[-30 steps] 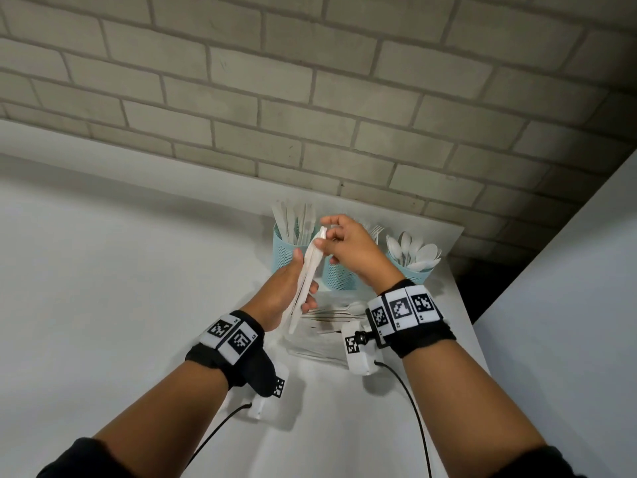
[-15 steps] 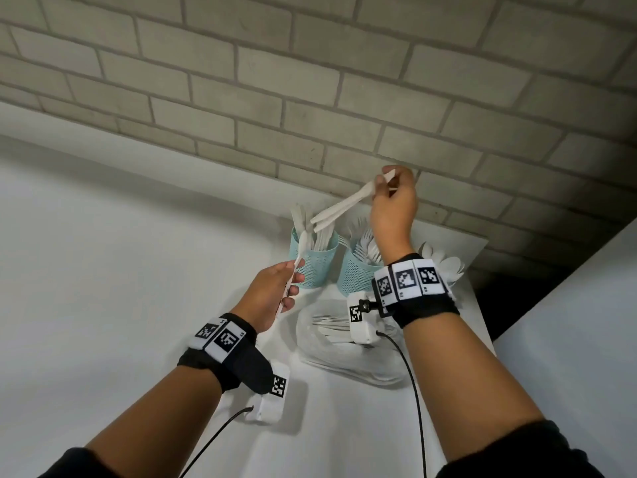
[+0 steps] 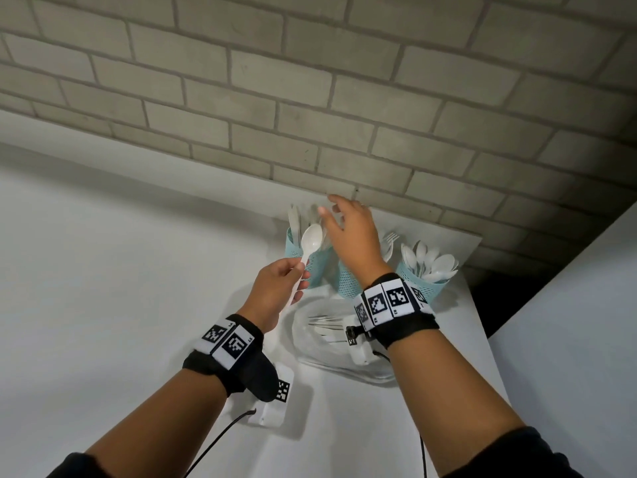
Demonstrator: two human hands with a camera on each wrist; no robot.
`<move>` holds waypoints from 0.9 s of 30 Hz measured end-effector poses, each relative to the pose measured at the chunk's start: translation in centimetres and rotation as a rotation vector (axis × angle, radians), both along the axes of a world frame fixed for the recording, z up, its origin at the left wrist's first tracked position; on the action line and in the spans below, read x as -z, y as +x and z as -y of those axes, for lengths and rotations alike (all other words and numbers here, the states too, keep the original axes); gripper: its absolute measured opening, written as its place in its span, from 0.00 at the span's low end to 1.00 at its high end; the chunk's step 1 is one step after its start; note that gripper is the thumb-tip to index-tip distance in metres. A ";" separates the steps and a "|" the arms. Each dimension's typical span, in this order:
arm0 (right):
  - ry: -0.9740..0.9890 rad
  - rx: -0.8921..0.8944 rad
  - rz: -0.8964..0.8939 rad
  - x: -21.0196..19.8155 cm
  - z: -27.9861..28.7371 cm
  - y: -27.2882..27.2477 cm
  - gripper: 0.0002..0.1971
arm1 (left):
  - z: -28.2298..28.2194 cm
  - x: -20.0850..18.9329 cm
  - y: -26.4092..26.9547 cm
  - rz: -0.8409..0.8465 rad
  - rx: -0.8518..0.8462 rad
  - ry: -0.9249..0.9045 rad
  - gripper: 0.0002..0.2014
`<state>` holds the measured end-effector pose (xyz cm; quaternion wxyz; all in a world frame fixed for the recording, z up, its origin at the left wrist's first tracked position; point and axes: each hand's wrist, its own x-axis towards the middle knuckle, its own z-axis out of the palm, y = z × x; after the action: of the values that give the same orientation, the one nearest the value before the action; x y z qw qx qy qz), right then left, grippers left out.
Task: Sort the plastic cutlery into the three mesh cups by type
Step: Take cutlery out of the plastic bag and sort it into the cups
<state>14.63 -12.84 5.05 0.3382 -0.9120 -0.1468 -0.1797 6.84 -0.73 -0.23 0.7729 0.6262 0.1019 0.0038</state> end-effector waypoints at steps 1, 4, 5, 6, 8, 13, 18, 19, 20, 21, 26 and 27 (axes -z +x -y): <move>0.044 -0.059 -0.076 -0.5 0.1 -0.6 0.22 | 0.5 -0.4 0.0 0.031 0.019 -0.013 0.08; 0.092 -0.146 -0.177 -1.0 1.5 -1.8 0.16 | 2.3 -1.2 0.0 0.115 0.105 -0.026 0.07; 0.143 -0.138 -0.178 -1.1 2.3 -2.0 0.12 | 2.8 -1.2 -0.2 0.127 0.138 -0.005 0.08; 0.208 -0.107 -0.185 -1.1 3.3 -2.1 0.09 | 3.3 -1.2 -0.3 0.128 0.171 0.020 0.08; 0.322 0.011 -0.175 -1.5 5.4 -2.3 0.07 | 4.1 -0.8 -0.6 0.104 0.245 0.061 0.10; 0.357 0.387 0.198 -3.5 12.0 -2.9 0.11 | 5.1 1.0 -0.7 0.152 0.429 0.546 0.14; 0.222 0.585 0.356 -3.2 14.7 -3.4 0.15 | 5.6 2.0 -0.8 0.214 0.585 0.970 0.14; 0.171 0.595 0.361 -2.6 14.7 -3.2 0.15 | 5.7 2.1 -0.8 0.221 0.598 1.029 0.15; 0.111 0.597 0.343 -1.9 14.7 -3.0 0.15 | 5.8 2.2 -0.8 0.227 0.614 1.094 0.16; 0.041 0.592 0.292 -0.9 14.8 -2.6 0.15 | 5.9 2.3 -0.8 0.229 0.629 1.157 0.17; -0.322 0.452 -0.116 3.5 14.5 -1.6 0.17 | 5.7 3.1 -0.8 0.161 0.704 1.271 0.25; -0.358 0.439 -0.125 3.6 14.4 -1.6 0.17 | 5.8 3.2 -0.8 0.158 0.713 1.286 0.26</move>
<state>13.04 -27.20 1.48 0.1332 -0.9764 0.0460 -0.1633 6.04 -6.51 -3.48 0.2125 0.9485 -0.1860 -0.1434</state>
